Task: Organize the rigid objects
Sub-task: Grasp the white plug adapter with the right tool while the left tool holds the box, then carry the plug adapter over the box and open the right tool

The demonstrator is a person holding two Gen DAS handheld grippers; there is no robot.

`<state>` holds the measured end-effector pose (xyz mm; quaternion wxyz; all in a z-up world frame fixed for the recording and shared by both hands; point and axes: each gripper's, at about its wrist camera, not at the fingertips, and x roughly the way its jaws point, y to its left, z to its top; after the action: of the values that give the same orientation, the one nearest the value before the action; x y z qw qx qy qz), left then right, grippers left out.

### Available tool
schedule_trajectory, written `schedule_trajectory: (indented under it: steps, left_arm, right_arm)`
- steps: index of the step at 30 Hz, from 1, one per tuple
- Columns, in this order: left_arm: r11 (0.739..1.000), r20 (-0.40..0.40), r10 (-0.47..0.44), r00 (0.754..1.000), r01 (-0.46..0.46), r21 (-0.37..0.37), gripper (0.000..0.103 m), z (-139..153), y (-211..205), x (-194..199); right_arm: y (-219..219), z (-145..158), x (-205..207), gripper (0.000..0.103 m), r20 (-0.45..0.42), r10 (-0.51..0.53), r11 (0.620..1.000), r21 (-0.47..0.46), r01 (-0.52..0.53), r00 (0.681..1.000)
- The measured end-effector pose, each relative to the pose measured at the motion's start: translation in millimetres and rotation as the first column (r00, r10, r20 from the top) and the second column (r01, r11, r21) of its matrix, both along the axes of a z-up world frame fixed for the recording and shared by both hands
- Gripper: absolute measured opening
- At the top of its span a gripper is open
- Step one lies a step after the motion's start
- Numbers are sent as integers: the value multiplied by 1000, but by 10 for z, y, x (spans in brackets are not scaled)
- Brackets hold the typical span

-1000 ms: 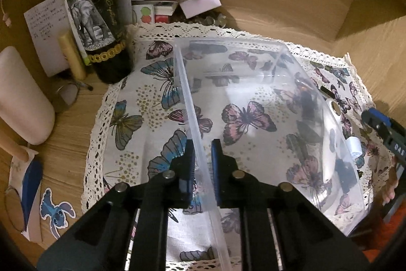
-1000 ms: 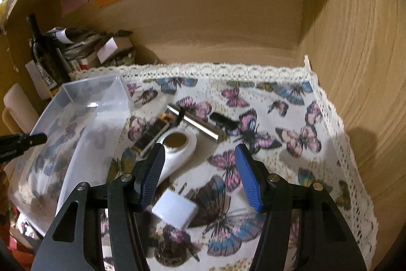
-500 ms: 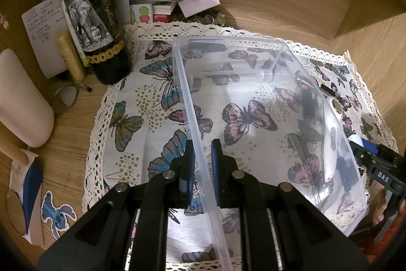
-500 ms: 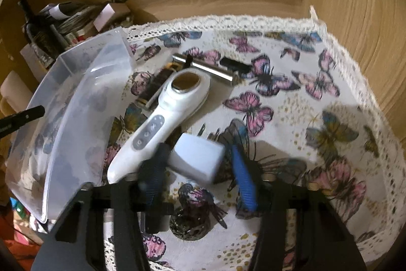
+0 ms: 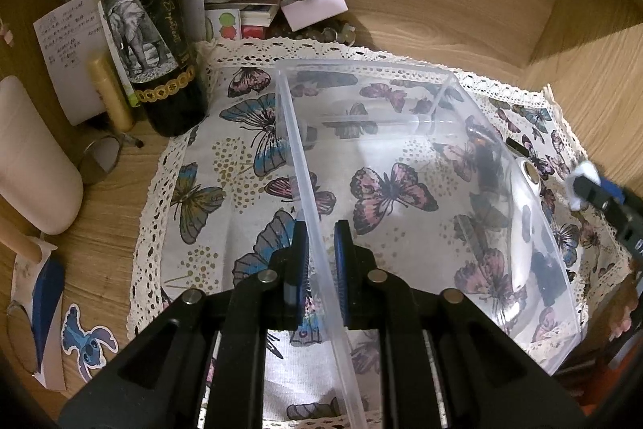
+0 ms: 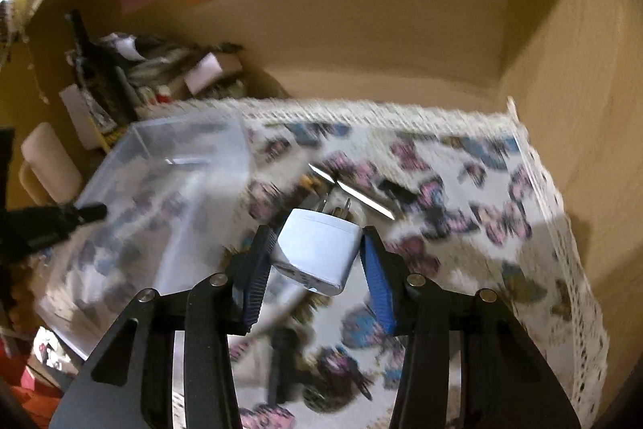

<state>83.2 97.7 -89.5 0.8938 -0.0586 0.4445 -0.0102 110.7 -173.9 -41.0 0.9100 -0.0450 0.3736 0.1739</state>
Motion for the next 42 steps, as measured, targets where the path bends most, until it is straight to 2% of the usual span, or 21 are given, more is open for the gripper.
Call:
schedule_trajectory:
  steps: [8,12,19,30,38,42]
  left_arm:
    - [1000,6,-5,1000,5,2,13,2,-1,-6]
    - [1000,10,-6,1000,6,2,14,-4,-9,-10]
    - [1000,16,-14,1000,14,2,14,-5,-19,-18]
    - [1000,29,-23,999,22,9,14,-17,-33,-25]
    - [1000,34,-20,999,20,-6,15,-16,-16,-34]
    - [1000,38,-14,999,15,-13,15,-17,-14,-41]
  right_arm:
    - [413,281,27,41,104,102,994,29,-105,989]
    - [636,319,78,41,104,156,987,31,-160,982]
    - [1041,233,194,41,33,262,965,-35,-261,965]
    - [1400,-13,348,41,-89,343,928,-123,-352,935]
    - [1575,-240,421,41,-173,365,905,-166,-392,915]
    - [1596,-289,447,41,-191,358,901,-188,-392,914]
